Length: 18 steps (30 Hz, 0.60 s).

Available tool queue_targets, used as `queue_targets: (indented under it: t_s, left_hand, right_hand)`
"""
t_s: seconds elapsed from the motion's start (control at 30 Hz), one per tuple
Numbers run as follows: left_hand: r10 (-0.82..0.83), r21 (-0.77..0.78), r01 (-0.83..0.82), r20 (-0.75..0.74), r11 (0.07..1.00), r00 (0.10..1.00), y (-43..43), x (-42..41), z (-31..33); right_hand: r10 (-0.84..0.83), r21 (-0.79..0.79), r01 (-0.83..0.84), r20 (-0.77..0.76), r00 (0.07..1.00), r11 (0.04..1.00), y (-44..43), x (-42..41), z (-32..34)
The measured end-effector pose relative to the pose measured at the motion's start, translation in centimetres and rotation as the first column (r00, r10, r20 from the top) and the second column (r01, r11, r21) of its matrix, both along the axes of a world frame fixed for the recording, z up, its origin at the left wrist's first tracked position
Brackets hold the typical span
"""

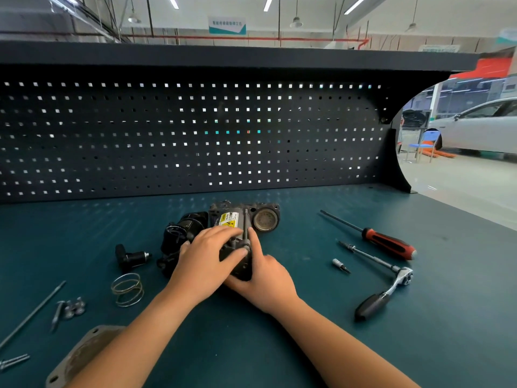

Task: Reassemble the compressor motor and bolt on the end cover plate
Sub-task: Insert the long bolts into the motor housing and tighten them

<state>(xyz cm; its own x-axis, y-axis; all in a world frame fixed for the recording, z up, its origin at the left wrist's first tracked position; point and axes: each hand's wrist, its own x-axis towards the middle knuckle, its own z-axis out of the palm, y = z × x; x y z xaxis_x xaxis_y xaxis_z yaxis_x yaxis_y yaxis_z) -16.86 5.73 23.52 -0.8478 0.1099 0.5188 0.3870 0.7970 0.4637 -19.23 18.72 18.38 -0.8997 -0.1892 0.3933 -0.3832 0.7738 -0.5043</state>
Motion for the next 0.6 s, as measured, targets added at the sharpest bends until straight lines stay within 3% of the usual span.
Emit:
queue_targets:
  t_s: [0.1,0.3,0.37,0.43,0.47,0.53,0.6]
  left_hand:
    - [-0.029,-0.014,0.029,0.008,0.999,1.0,-0.3,0.1,-0.1]
    - [-0.067,-0.063,0.071,0.059,0.995,0.996,-1.0,0.2,0.0]
    - [-0.069,-0.058,0.072,0.063,0.996,0.996,-1.1,0.3,0.0]
    - [-0.067,-0.056,0.07,0.067,0.996,0.996,-1.1,0.4,0.1]
    - [-0.061,-0.064,0.065,0.067,0.996,0.996,-1.1,0.4,0.0]
    - [-0.02,-0.138,0.024,0.03,0.99,0.999,-1.0,0.7,-0.1]
    - [0.03,-0.204,-0.05,-0.101,0.978,0.994,-0.8,1.1,0.0]
  right_hand:
    - [-0.032,0.04,0.033,-0.029,0.999,0.999,0.2,0.4,0.2]
    - [-0.065,-0.082,0.068,0.036,0.997,0.994,3.5,3.2,1.3]
    - [-0.146,-0.144,0.124,-0.152,0.978,0.982,5.2,4.3,2.5]
    - [-0.321,-0.268,0.231,-0.368,0.873,0.935,8.1,4.7,3.8]
    - [-0.435,-0.356,0.306,-0.374,0.819,0.883,10.0,4.7,4.4]
    - [-0.625,-0.458,0.493,-0.196,0.755,0.74,14.1,4.3,5.0]
    - [-0.722,-0.393,0.668,0.017,0.692,0.632,17.4,3.9,4.2]
